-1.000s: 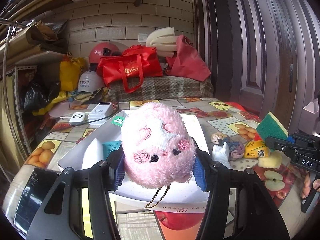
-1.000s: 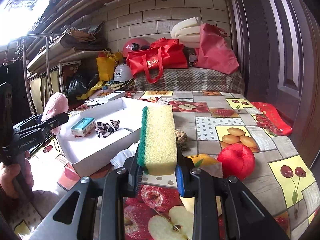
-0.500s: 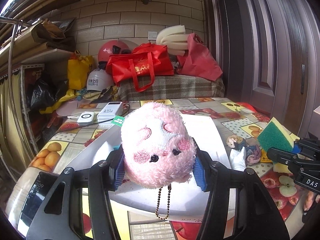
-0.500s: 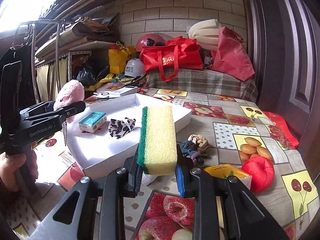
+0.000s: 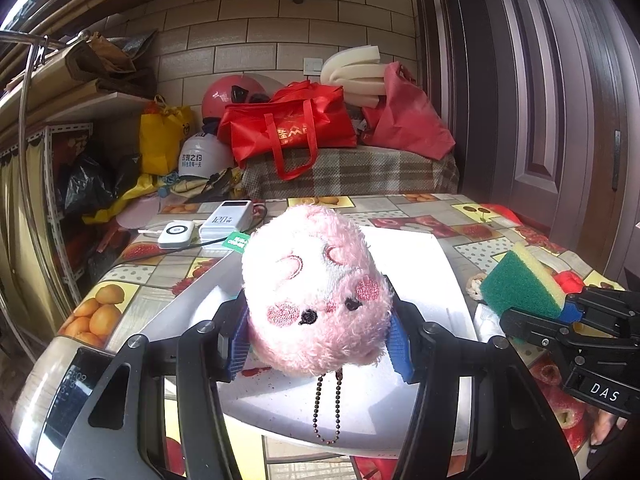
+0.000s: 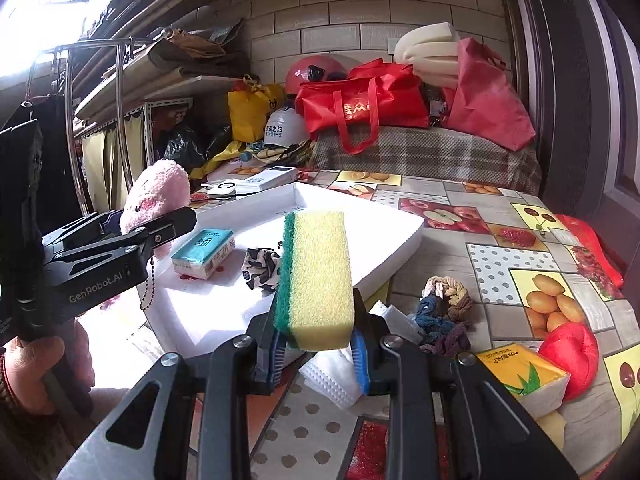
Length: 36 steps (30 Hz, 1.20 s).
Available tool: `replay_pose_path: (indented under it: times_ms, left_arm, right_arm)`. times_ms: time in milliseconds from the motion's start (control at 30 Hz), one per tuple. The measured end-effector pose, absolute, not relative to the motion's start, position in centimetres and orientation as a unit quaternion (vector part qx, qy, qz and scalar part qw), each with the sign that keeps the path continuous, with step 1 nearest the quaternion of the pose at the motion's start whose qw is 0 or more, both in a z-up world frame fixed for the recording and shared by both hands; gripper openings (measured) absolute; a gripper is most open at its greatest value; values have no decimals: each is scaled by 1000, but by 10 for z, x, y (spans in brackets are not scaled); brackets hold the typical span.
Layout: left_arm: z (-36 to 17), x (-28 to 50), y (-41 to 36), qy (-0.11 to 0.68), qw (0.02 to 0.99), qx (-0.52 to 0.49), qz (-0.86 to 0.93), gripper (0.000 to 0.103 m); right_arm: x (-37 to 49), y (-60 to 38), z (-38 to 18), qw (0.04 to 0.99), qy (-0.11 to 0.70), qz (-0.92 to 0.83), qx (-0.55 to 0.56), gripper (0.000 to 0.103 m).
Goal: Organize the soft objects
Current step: 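Carry the pink plush and the sponge over the white box with both tools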
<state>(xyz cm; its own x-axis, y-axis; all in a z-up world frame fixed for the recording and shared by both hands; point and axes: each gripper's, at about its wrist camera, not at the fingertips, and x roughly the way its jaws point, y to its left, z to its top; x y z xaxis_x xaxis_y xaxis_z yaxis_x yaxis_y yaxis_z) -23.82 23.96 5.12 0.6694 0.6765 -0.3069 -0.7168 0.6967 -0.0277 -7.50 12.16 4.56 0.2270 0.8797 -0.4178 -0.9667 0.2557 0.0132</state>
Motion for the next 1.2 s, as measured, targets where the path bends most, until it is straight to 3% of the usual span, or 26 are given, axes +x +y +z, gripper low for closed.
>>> replay_pose_path:
  times_ms: [1000, 1200]
  left_arm:
    - [51, -216, 283, 146, 894, -70, 418, 57]
    - [47, -208, 295, 178, 888, -90, 415, 57]
  right_arm:
    - [-66, 207, 46, 783, 214, 575, -105, 28]
    - [-59, 221, 45, 787, 228, 563, -107, 28]
